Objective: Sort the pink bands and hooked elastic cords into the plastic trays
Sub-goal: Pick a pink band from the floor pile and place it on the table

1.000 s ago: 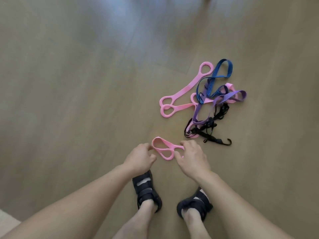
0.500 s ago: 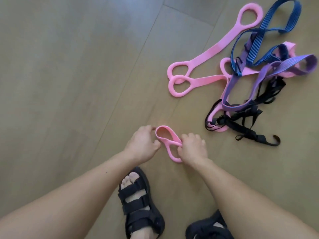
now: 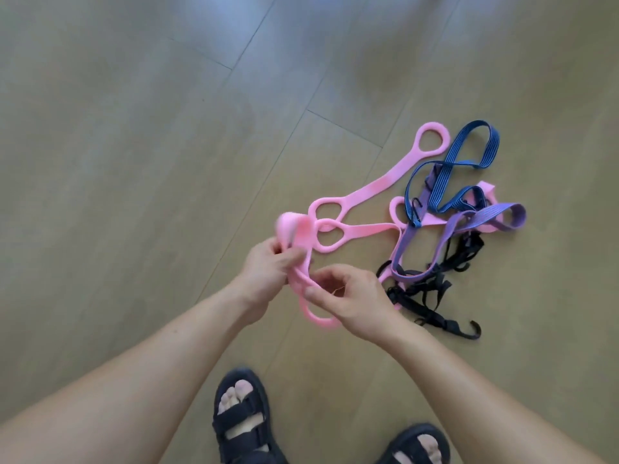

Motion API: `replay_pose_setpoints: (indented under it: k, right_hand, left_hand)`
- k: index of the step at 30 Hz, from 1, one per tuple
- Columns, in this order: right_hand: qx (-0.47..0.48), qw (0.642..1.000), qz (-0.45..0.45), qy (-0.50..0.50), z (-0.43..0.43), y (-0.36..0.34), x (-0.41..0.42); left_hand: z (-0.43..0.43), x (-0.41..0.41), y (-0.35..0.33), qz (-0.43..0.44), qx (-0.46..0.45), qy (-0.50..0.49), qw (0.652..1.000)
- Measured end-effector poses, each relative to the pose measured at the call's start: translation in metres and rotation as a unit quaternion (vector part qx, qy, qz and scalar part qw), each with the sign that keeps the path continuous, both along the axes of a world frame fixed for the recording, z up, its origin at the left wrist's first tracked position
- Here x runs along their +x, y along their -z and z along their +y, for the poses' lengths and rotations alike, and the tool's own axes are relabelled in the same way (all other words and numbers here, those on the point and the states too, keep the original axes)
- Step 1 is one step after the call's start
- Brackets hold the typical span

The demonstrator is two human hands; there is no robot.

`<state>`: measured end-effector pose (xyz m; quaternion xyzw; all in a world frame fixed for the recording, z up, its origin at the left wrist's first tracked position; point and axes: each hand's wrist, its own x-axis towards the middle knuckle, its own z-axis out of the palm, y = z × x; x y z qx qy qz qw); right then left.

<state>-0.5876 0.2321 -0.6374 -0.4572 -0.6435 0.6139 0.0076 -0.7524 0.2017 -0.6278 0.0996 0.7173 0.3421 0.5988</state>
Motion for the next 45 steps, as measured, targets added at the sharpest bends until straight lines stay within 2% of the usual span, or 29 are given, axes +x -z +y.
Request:
replay_pose_setpoints:
  k: [2, 4, 6, 8, 13, 15, 17, 20, 22, 28, 31, 33, 38, 45]
  right_hand:
    - [0.027, 0.999, -0.031, 0.017, 0.013, 0.015, -0.001]
    - [0.109, 0.988, -0.106, 0.014, 0.033, 0.044, -0.002]
    - [0.205, 0.948, -0.239, -0.040, 0.057, 0.077, -0.002]
    - [0.247, 0.904, -0.336, -0.090, 0.078, 0.107, -0.001]
    - [0.296, 0.811, -0.470, -0.182, 0.091, 0.148, 0.013]
    - [0.276, 0.804, -0.486, -0.205, 0.083, 0.142, 0.021]
    - [0.238, 0.855, -0.438, -0.144, 0.074, 0.122, 0.026]
    - [0.148, 0.947, -0.283, 0.015, 0.065, 0.059, 0.028]
    - [0.074, 0.976, -0.181, 0.098, 0.064, -0.001, 0.032]
    - [0.007, 0.973, -0.060, 0.222, 0.084, -0.221, 0.065]
    - [-0.059, 0.978, 0.042, 0.195, 0.094, -0.332, 0.087]
    - [-0.033, 0.980, 0.072, 0.184, 0.096, -0.397, 0.102]
    - [0.036, 0.964, 0.109, 0.240, 0.089, -0.529, 0.133]
    - [0.092, 0.916, 0.147, 0.362, 0.059, -0.653, 0.176]
  left_hand:
    - [0.005, -0.007, 0.006, 0.024, 0.005, -0.032, 0.999]
    - [0.004, -0.013, 0.019, 0.048, 0.001, -0.032, 0.998]
    - [-0.001, -0.017, 0.035, 0.065, -0.010, -0.019, 0.998]
    - [-0.005, -0.019, 0.050, 0.068, -0.017, -0.013, 0.997]
    - [-0.005, -0.017, 0.062, 0.032, -0.016, -0.030, 0.999]
    - [0.000, -0.011, 0.050, 0.019, -0.024, -0.005, 1.000]
    - [0.005, -0.004, 0.028, 0.012, -0.035, 0.023, 0.999]
    - [0.018, 0.008, -0.018, 0.004, -0.018, 0.039, 0.999]
    - [0.029, 0.017, -0.060, 0.039, -0.009, 0.053, 0.998]
    - [0.066, 0.047, -0.232, 0.100, 0.045, 0.110, 0.988]
    - [0.087, 0.069, -0.329, 0.103, 0.077, 0.140, 0.982]
    - [0.097, 0.086, -0.391, 0.104, 0.100, 0.161, 0.976]
    - [0.104, 0.121, -0.527, 0.080, 0.138, 0.171, 0.972]
    - [0.085, 0.158, -0.641, 0.038, 0.197, 0.211, 0.957]
